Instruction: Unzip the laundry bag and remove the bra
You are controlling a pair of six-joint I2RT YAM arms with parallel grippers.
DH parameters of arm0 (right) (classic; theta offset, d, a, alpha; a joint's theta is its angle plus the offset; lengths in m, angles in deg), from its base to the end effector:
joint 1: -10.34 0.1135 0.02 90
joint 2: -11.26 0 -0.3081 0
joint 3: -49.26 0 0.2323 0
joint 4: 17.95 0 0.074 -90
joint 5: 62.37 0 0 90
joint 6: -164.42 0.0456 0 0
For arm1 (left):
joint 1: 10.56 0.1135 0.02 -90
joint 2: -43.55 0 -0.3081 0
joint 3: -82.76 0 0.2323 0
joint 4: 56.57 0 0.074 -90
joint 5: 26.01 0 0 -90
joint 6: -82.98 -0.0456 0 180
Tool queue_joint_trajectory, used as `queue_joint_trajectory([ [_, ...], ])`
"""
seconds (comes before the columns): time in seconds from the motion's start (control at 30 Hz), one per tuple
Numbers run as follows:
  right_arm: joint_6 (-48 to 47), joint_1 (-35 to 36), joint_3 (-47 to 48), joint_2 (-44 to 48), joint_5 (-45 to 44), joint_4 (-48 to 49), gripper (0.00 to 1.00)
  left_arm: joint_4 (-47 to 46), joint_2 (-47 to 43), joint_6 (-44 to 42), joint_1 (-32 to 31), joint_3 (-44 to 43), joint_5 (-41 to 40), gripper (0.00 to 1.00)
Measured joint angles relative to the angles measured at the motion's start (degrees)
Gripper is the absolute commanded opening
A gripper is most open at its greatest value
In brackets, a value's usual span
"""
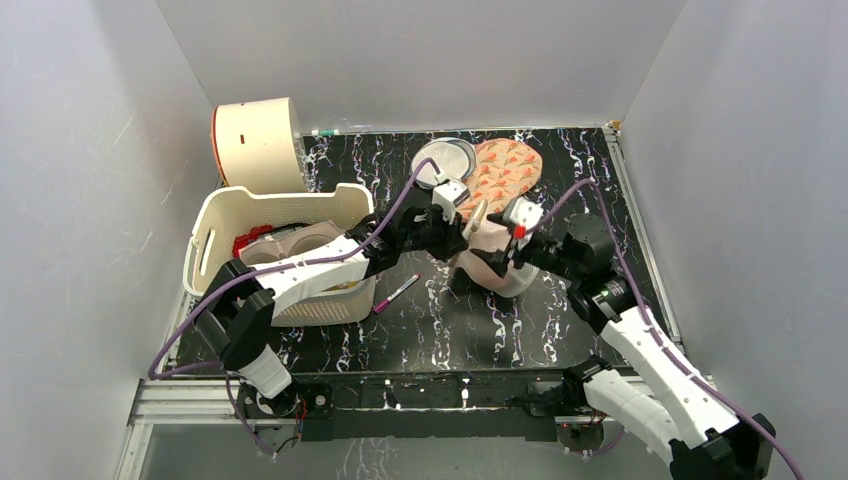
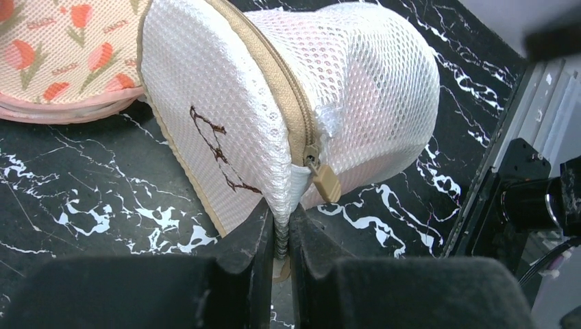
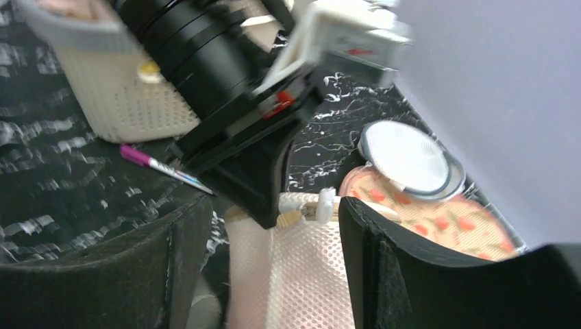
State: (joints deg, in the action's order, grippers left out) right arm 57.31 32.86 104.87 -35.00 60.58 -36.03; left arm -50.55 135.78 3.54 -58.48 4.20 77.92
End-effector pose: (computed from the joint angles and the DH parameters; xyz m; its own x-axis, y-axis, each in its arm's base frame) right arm 0.1264 0.0793 0.3568 0.1067 -0.2230 -0.9690 -0.8231 0.5270 -0.2119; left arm 0.2392 -0.2813 0.3266 -0.3818 0.1575 -0.9107 0.8161 0.5199 -0.2523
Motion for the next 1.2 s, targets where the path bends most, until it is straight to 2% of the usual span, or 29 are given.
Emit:
queue_joint_trajectory([
  [0.07,-6.97,1.33,-1.29,0.83,1.25,-0.09,0.54,0.46,0.00,0.68,0.66,-0.33,0.04,0.00],
  [0.2,-23.58,3.54,-5.27,4.11,3.96,-2.73,0.55,0.61,0.00,2.27,2.21,-0.94,0.46,0.00],
  [0.33,-31.36,5.11,-7.72,4.07,3.32,-2.32,0.53,0.61,0.00,4.00,3.67,-1.40,1.77,0.00],
  [0.73,-39.91,9.55,-7.89,-4.74,-5.86,6.62,0.36,2.95,0.81,5.62,4.15,-4.02,5.29,0.00],
  [0.9,-42.58,11.26,-7.89,-7.37,-9.99,7.80,0.37,3.89,1.53,5.75,4.15,-5.01,5.84,0.00],
  [1.03,-43.41,11.93,-8.02,-7.30,-13.16,9.99,0.41,3.91,1.90,5.77,4.15,-5.11,6.49,0.00],
  [1.2,-44.09,12.04,-9.46,-6.60,-15.96,13.27,0.41,3.98,2.12,5.86,4.15,-5.22,7.15,0.00],
])
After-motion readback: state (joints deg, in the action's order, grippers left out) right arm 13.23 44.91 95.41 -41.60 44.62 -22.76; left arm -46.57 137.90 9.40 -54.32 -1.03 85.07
